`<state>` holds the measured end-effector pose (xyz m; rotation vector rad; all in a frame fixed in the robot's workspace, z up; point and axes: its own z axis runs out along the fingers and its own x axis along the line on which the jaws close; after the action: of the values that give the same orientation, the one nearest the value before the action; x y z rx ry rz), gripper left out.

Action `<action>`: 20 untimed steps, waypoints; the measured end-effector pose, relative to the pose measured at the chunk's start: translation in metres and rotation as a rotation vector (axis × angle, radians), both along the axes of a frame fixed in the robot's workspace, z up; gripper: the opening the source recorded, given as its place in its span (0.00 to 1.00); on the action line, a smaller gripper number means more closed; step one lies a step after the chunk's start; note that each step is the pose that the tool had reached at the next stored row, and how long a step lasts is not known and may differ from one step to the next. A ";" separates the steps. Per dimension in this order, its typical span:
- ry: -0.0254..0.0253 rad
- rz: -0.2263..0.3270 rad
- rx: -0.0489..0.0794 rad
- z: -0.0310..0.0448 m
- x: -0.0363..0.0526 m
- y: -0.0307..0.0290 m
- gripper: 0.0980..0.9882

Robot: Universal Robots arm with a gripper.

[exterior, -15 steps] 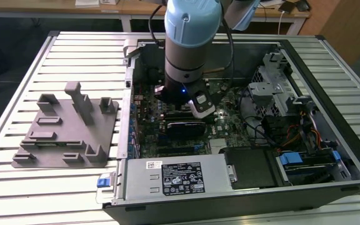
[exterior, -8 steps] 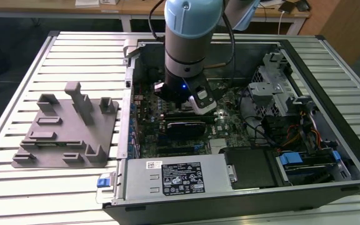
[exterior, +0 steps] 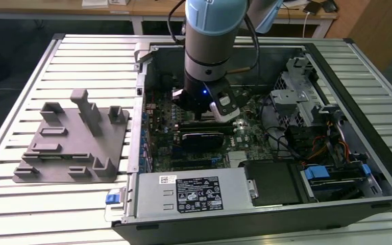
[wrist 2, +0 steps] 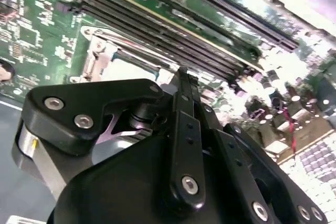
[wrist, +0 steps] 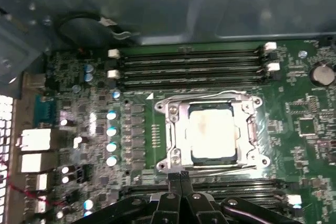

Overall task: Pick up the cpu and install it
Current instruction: 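Install the second cpu locking lever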

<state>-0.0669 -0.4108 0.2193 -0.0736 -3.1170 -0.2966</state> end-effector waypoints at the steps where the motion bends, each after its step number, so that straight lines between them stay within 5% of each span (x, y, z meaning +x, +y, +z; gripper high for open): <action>1: 0.0000 -0.001 0.000 0.0000 0.0018 0.0012 0.01; 20: 0.0000 -0.014 -0.015 -0.0037 0.0322 0.0310 0.01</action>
<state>-0.0348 -0.3799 0.2156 -0.0963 -3.1202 -0.2733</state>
